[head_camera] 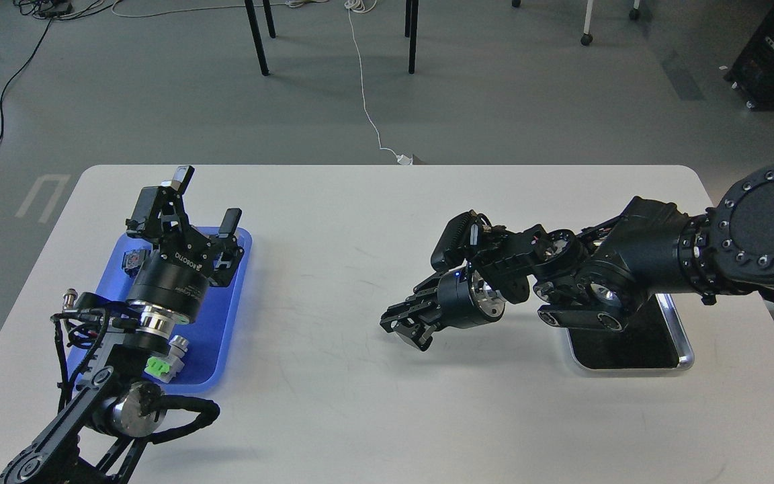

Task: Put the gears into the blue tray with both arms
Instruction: 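Carry the black part to the table center and release it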

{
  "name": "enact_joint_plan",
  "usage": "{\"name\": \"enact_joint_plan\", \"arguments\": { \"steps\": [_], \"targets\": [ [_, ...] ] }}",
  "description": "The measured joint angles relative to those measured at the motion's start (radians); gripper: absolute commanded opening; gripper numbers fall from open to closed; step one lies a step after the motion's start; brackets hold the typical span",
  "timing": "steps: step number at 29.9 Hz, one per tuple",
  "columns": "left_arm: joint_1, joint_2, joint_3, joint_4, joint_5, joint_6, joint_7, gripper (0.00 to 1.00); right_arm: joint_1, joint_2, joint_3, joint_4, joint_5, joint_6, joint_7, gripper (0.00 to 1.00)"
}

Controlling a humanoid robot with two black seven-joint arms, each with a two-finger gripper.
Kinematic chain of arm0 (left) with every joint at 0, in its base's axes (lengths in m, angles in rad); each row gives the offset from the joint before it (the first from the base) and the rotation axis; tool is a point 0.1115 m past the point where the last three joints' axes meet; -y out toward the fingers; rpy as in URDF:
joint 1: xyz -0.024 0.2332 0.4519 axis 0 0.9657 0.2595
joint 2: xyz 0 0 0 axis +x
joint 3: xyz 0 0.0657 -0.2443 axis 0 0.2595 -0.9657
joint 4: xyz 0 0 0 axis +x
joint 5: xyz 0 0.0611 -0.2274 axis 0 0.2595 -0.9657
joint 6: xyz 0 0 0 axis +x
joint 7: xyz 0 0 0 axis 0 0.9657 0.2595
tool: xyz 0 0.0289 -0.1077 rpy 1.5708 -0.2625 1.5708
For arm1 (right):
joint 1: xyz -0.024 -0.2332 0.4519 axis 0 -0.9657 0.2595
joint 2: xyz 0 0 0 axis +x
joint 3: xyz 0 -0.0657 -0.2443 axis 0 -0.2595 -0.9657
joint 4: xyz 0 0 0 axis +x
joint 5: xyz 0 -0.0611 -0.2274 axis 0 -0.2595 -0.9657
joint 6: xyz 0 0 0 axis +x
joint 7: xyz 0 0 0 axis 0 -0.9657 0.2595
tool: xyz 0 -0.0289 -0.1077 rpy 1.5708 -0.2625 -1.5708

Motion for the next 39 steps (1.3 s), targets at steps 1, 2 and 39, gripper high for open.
{"name": "enact_joint_plan", "arguments": {
  "steps": [1, 2, 39],
  "targets": [
    [0.001, 0.002, -0.001, -0.003, 0.0, 0.0, 0.0, 0.98, -0.006, 0.0, -0.003, -0.005, 0.0, -0.002, 0.0, 0.15],
    [0.001, 0.003, -0.001, -0.007, 0.0, 0.0, 0.0, 0.98, -0.011, 0.0, -0.004, -0.008, 0.0, -0.004, 0.0, 0.15],
    [0.013, 0.009, 0.0, -0.013, 0.001, -0.001, 0.0, 0.98, -0.057, -0.082, 0.109, -0.026, 0.104, -0.044, 0.0, 0.96]
  ]
}}
